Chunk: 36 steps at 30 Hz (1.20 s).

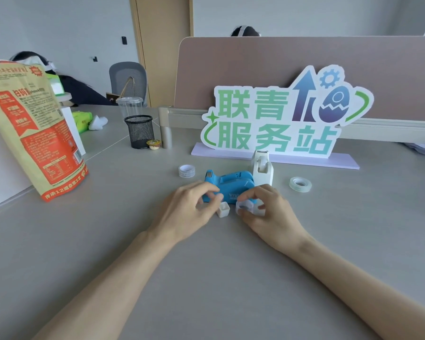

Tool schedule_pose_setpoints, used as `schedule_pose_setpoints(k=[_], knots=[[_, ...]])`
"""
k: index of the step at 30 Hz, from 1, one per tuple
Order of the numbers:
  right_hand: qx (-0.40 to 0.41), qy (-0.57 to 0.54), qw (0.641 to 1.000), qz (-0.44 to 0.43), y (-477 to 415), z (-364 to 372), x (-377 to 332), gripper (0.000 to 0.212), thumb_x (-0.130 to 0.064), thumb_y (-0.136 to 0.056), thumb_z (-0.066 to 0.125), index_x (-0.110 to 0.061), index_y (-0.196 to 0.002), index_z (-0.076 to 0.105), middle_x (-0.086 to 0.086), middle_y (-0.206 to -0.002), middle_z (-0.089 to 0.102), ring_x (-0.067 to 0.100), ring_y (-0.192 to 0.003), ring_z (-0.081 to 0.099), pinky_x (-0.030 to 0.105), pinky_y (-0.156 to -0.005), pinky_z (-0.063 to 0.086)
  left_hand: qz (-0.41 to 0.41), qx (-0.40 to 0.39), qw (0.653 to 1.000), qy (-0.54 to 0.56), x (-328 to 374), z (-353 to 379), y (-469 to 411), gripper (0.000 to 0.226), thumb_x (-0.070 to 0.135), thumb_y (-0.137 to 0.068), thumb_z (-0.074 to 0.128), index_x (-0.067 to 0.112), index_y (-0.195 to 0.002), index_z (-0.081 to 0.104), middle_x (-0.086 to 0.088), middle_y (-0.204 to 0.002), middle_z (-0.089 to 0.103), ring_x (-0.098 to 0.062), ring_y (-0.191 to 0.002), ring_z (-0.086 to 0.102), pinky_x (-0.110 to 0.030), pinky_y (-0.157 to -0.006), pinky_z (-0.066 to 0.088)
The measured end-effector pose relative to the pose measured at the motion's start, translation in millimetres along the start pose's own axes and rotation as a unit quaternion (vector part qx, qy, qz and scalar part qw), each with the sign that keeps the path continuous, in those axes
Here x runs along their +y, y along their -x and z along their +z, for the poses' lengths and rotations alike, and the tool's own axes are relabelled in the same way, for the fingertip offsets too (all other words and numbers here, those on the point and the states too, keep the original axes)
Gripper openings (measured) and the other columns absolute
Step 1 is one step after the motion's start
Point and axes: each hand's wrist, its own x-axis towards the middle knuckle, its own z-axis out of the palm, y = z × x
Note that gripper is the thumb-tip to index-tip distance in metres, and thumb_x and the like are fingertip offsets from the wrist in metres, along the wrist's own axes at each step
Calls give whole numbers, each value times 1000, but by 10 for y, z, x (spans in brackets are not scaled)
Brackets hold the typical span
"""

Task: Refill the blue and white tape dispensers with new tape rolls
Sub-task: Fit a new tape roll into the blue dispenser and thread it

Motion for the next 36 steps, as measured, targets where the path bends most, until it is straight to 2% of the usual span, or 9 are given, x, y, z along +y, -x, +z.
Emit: schedule_pose_setpoints(k=[3, 5, 7, 10, 14, 17, 22, 27, 36], knots=[[17, 21, 999, -45, -3, 18, -10, 10, -19, -83, 67, -20, -93, 67, -8, -99, 58, 17, -99, 52, 9, -83, 37, -12, 104, 994, 20, -109, -35, -89, 16, 35, -87, 45, 28, -85, 59, 15, -79, 59, -8, -75, 55, -27, -66, 45], [24, 61, 991, -113, 9, 64, -61, 16, -27, -84, 66, -19, -98, 66, -4, -101, 60, 21, -96, 53, 21, -82, 44, -38, 140, 989, -9, -294, 9, -224, 18, 22, -88, 45, 24, -98, 60, 6, -98, 60, -16, -89, 55, -34, -77, 47], [20, 130, 976, -173, 23, 123, -83, 18, -29, -85, 64, -21, -101, 67, -3, -103, 62, 22, -95, 54, 31, -80, 49, -99, 89, 989, -63, -484, 108, -376, 38, 12, -89, 45, 15, -127, 51, -10, -128, 50, -31, -115, 48, -41, -95, 41], [-6, 189, 962, -199, 26, 153, -73, 27, -28, -81, 63, -23, -108, 68, -4, -108, 63, 23, -100, 55, 35, -82, 49, -217, -20, 970, -111, -603, 197, -564, 56, 17, -93, 42, 16, -147, 25, -10, -153, 23, -33, -136, 29, -42, -107, 27], [-24, 180, 966, -184, 28, 123, -87, 32, -25, -81, 61, -22, -112, 69, -8, -105, 69, 23, -100, 58, 37, -82, 49, -229, -55, 951, -202, -607, 237, -662, 43, 25, -94, 38, 30, -137, 40, -6, -143, 42, -28, -130, 36, -39, -101, 29], [-28, 177, 965, -193, 23, 125, -98, 22, -24, -84, 61, -23, -105, 67, -10, -95, 68, 20, -97, 57, 35, -82, 48, -213, -34, 956, -198, -613, 225, -598, 30, 21, -91, 43, 22, -119, 54, -8, -128, 54, -31, -121, 44, -38, -94, 34], [-29, 131, 976, -171, 26, 89, -129, 8, -28, -87, 59, -23, -92, 60, -9, -89, 65, 16, -90, 55, 34, -80, 47, -253, 59, 964, 64, -455, 74, -343, 18, 32, -93, 51, 17, -100, 59, -1, -97, 65, -22, -87, 58, -33, -74, 44], [-18, -26, 996, -88, 21, 5, -155, 18, -24, -86, 66, -22, -104, 63, -13, -92, 67, 7, -88, 59, 8, -76, 41, -216, 164, 910, 312, 12, -93, 57, 10, 28, -96, 52, 24, -87, 56, 8, -84, 59, -7, -75, 56, -30, -60, 54], [68, -103, 989, -87, 120, -78, -259, 23, -15, -83, 72, -34, -87, 59, -33, -87, 63, -6, -82, 60, 6, -73, 42, -238, 14, 870, 431, 380, -61, 154, 21, 32, -100, 40, 16, -98, 54, -13, -109, 66, -16, -82, 67, -37, -48, 55]])
